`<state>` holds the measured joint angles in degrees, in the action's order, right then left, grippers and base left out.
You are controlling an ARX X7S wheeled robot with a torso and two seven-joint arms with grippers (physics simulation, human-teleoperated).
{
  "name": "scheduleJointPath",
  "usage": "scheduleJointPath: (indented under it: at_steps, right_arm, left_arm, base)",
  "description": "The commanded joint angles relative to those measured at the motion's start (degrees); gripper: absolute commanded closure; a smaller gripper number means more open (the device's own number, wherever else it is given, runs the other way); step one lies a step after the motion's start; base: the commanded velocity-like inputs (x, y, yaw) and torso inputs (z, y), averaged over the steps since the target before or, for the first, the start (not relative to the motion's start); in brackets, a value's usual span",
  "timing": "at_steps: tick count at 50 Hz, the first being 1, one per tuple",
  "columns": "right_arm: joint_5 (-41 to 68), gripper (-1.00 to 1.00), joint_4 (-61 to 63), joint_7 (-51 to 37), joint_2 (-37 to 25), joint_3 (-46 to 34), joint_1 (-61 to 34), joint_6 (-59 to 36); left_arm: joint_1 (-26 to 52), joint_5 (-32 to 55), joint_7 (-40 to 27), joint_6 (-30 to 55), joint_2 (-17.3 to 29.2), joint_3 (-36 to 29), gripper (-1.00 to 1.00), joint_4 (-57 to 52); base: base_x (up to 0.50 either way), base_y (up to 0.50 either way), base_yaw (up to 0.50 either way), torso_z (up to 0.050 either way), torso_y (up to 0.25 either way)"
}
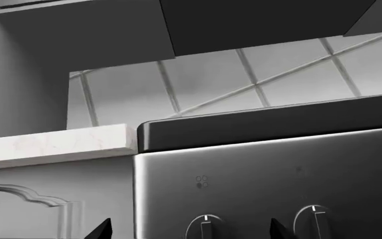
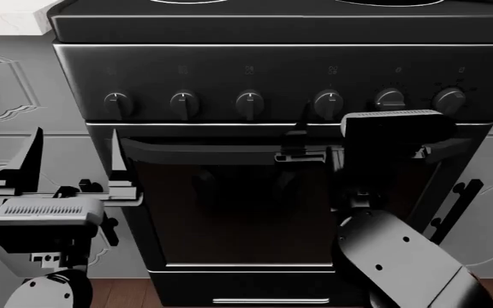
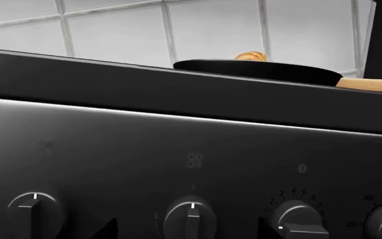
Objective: Pick the croissant and place it on the pan. Then turn on the stove to warm the croissant.
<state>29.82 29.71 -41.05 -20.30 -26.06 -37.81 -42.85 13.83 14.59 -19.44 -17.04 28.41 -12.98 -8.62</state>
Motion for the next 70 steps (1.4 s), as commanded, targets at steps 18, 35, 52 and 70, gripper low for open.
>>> scheduleJointPath:
  at_steps: [18,35,52,70]
  right_arm:
    - [-3.3,-1.0,-13.5,3.9,2.7,-2.4,-2.7,7.2]
    - [-4.3,-1.0,-16.4,4.1,3.3,-2.5,-3.1,9.4]
    - [-4.5,-1.0,-17.8,3.5,3.3,-1.7,-2.9,11.1]
    - [-4.0,-1.0,-25.5,6.5,4.7,-1.0,-4.2,15.8]
  left_arm:
    - [0.8,2.1,1.4,-1.0,-0.6,-0.4,-1.0,2.6]
    - [0.8,2.1,1.2,-1.1,-0.6,-0.4,-1.0,2.7]
    - [0.9,2.2,1.3,-1.3,-0.6,-0.5,-1.0,3.4]
    - [1.7,1.9,1.4,-1.2,-0.9,-0.8,-1.0,5.0]
  base:
    - [0.0,0.0,0.0,0.0,0.0]
    - [0.0,0.0,0.0,0.0,0.0]
    - [0.0,0.0,0.0,0.0,0.0]
    - [0.0,0.0,0.0,0.0,0.0]
